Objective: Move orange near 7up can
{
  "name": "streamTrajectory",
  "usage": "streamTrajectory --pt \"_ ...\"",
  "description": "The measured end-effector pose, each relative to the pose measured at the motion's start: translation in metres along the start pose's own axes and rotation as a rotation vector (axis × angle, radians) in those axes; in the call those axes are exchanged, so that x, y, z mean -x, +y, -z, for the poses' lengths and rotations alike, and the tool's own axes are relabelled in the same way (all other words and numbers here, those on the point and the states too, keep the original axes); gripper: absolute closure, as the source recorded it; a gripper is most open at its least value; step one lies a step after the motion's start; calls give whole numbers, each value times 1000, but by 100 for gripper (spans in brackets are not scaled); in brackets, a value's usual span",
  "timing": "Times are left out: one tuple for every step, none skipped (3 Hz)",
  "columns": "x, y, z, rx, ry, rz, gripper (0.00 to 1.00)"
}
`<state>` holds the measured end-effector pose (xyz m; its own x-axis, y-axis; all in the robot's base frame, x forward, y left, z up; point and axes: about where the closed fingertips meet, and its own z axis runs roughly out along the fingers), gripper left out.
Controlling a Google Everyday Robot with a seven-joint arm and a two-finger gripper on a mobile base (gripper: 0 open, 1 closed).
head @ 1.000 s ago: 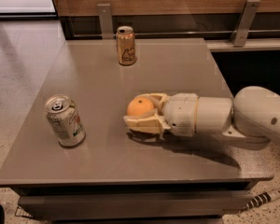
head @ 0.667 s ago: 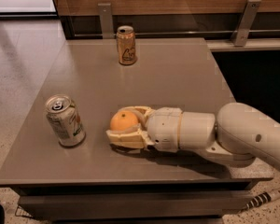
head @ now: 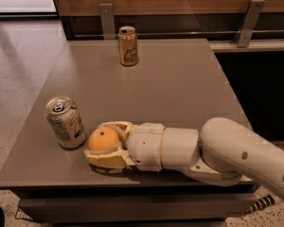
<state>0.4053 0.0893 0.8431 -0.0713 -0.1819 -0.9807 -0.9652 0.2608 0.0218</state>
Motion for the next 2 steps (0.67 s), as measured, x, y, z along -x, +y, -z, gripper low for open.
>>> streamTrajectory --pt "-12 2 -10 -16 40 49 100" --pt "-11 2 -11 -18 39 49 82"
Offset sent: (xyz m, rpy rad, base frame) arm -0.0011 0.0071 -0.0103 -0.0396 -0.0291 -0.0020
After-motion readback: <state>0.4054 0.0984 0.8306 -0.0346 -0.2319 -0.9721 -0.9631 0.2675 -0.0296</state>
